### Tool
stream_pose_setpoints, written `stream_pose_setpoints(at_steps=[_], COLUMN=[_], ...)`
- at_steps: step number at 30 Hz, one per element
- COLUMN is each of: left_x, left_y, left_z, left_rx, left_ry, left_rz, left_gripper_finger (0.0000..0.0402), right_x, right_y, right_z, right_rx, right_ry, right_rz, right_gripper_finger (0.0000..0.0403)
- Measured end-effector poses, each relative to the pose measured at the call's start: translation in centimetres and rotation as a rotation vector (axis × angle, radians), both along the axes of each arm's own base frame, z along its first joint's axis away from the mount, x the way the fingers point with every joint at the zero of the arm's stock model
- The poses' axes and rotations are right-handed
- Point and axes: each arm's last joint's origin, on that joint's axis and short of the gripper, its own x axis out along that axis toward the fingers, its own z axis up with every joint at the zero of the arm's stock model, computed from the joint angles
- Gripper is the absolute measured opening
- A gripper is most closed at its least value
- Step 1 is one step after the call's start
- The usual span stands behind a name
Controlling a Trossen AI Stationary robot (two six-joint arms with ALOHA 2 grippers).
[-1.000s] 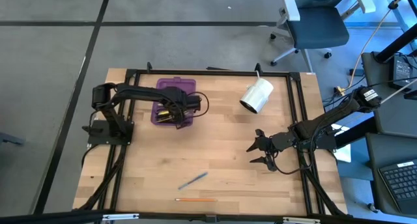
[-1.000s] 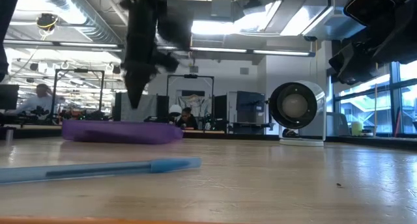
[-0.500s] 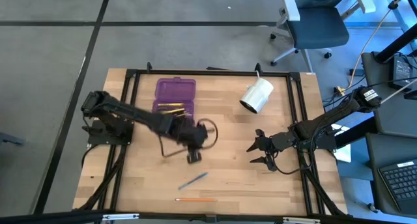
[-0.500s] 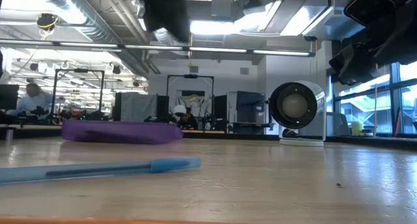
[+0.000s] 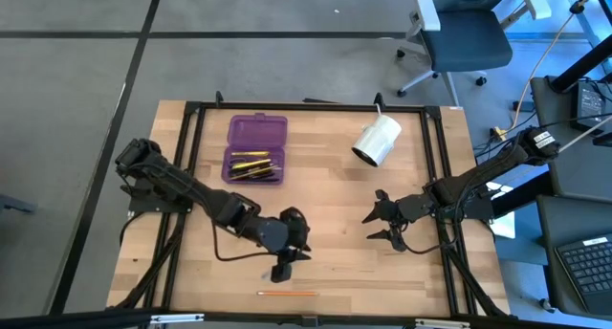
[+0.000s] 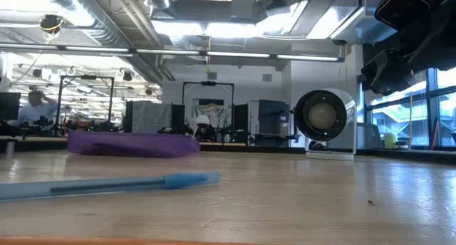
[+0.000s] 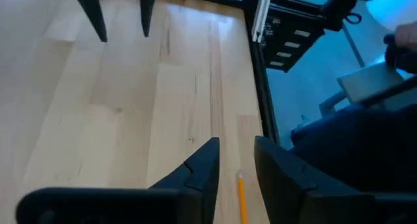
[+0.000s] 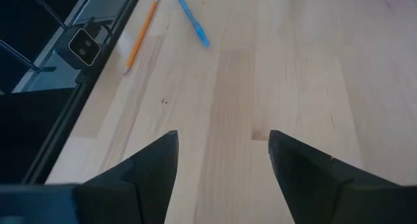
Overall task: Pick & place school supplies into a supply box
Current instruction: Put the blue pen into the purple box organizer
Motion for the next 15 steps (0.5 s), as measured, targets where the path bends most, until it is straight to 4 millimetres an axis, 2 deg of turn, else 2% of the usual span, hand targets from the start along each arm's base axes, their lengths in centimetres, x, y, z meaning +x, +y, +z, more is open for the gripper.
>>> stream_pose_setpoints(at_steps=[9,12,15], left_x=[0.9,1.3,1.6], left_y=[-0.2,-0.3,-1.1], left_z=[-1.8,-2.6,-4.2], left_rx=[0.069,0.026,0.006], left_ry=[0.021,0.068,0.131], left_rz=[0.066,0.008,0.012], left_gripper_finger=[0.0171,0.0185,0.0191], right_x=[0.0,0.0,0.0], right_y=[0.0,0.0,0.0], right_z=[0.0,0.0,0.0], right_rx=[-0.001,-0.002,-0.003], right_ry=[-0.001,-0.001,-0.001], right_rz=[0.001,0.001,0.001], right_gripper_finger=[0.0242,0.0242,0.0242])
